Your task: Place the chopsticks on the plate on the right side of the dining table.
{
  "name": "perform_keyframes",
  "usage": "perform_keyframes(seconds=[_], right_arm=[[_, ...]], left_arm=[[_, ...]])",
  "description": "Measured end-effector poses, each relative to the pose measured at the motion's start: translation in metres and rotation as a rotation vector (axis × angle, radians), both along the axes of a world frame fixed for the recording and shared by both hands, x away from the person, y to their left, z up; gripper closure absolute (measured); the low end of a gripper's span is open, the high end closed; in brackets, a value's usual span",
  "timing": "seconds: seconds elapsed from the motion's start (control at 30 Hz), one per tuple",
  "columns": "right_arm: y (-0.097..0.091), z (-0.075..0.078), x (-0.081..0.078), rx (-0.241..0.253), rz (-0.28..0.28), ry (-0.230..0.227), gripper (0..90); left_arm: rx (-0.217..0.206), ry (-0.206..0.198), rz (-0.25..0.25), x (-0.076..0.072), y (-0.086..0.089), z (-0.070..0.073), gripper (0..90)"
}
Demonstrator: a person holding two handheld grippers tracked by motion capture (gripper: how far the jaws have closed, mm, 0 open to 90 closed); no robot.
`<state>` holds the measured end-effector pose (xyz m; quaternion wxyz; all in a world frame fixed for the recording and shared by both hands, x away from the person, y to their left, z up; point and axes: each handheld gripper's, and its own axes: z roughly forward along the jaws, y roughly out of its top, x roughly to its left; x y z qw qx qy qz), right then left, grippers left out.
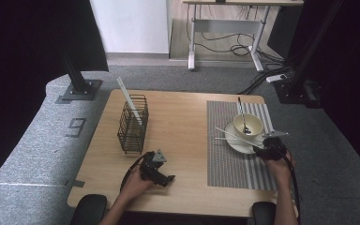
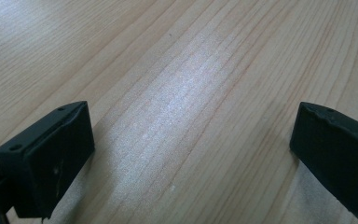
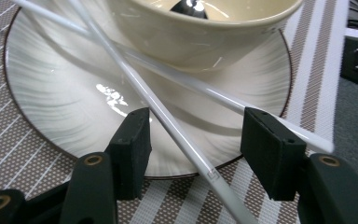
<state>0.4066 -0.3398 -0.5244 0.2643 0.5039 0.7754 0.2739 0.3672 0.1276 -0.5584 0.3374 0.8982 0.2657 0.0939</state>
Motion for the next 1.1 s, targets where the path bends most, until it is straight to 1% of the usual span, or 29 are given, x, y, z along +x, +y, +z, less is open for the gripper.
perform_keyframes(seconds=[0.13, 0.37, 0.53, 0.67, 0.93, 1.1], right_arm=[[-0.001, 0.0, 0.0, -0.003, -0.014, -0.015, 42.0], [-0.003, -0.002, 0.0, -0.012, -0.054, -0.017, 41.5], [-0.005, -0.003, 0.001, -0.011, -0.065, -0.026, 40.8], [-0.007, -0.003, 0.001, -0.006, -0.084, -0.033, 40.6], [-0.011, -0.005, 0.001, -0.016, -0.089, -0.038, 38.7], [-0.012, -0.005, 0.001, -0.025, -0.104, -0.046, 37.4]], left_arm=[[0.0, 0.0, 0.001, 0.0, 0.0, 0.0, 0.0], [0.0, 0.0, 0.002, 0.0, 0.0, 0.0, 0.0], [0.0, 0.0, 0.003, 0.0, 0.0, 0.0, 0.0], [0.0, 0.0, 0.003, 0.0, 0.0, 0.0, 0.0], [0.0, 0.0, 0.003, 0.0, 0.0, 0.0, 0.0], [0.0, 0.0, 0.003, 0.0, 0.0, 0.0, 0.0]])
